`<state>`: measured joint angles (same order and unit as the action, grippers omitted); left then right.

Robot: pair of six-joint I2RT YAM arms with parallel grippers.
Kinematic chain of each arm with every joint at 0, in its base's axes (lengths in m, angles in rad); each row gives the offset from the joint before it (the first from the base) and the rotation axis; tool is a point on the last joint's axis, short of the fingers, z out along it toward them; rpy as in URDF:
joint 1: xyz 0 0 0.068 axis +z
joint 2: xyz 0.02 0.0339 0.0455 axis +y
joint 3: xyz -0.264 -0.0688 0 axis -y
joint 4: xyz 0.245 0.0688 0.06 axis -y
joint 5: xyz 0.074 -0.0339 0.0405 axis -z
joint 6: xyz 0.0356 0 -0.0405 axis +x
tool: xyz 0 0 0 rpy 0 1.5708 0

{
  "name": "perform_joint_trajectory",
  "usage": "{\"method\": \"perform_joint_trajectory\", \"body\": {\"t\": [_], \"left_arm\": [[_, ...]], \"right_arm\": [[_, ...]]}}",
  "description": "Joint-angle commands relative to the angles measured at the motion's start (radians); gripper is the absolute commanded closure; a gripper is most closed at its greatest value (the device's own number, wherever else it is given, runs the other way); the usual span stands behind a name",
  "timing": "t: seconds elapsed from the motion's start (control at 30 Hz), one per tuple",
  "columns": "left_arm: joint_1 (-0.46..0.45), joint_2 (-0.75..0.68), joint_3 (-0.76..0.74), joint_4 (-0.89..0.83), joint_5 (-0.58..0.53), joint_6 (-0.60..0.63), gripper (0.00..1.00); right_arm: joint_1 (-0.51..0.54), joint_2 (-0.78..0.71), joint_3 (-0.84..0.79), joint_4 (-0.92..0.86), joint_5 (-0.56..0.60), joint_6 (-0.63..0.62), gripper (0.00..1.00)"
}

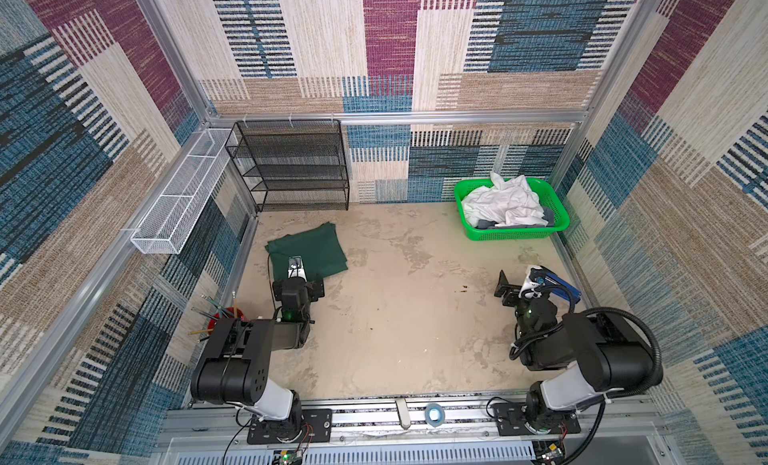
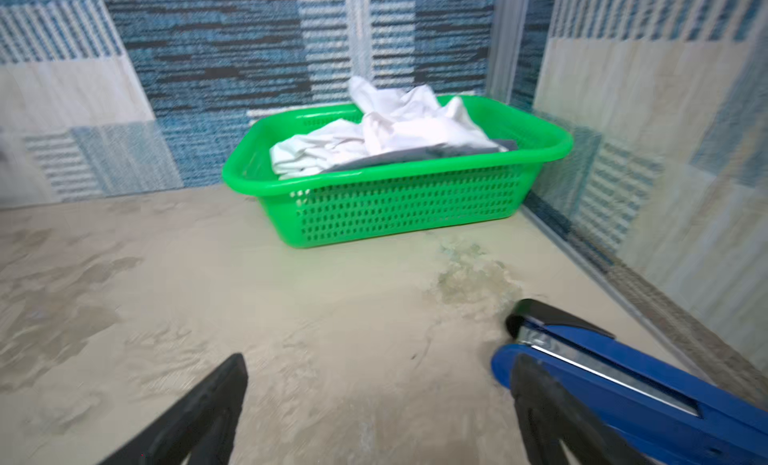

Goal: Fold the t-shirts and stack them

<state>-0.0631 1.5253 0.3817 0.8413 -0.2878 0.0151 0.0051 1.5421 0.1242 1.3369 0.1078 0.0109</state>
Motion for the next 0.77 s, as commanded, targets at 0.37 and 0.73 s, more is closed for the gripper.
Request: {"method": "perform_joint_trajectory", "body": {"t": [0.37, 0.73], "left_arm": [[0.002, 0.01, 0.002, 0.065, 0.029, 0.009, 0.01], [0.002, 0.01, 0.002, 0.064, 0.029, 0.009, 0.01]], "right_arm": [[-0.015, 0.005, 0.077, -0.001, -0.138, -0.037, 0.01], [-0.013, 0.006, 0.058, 0.04, -0.098, -0.022, 0.01]]}}
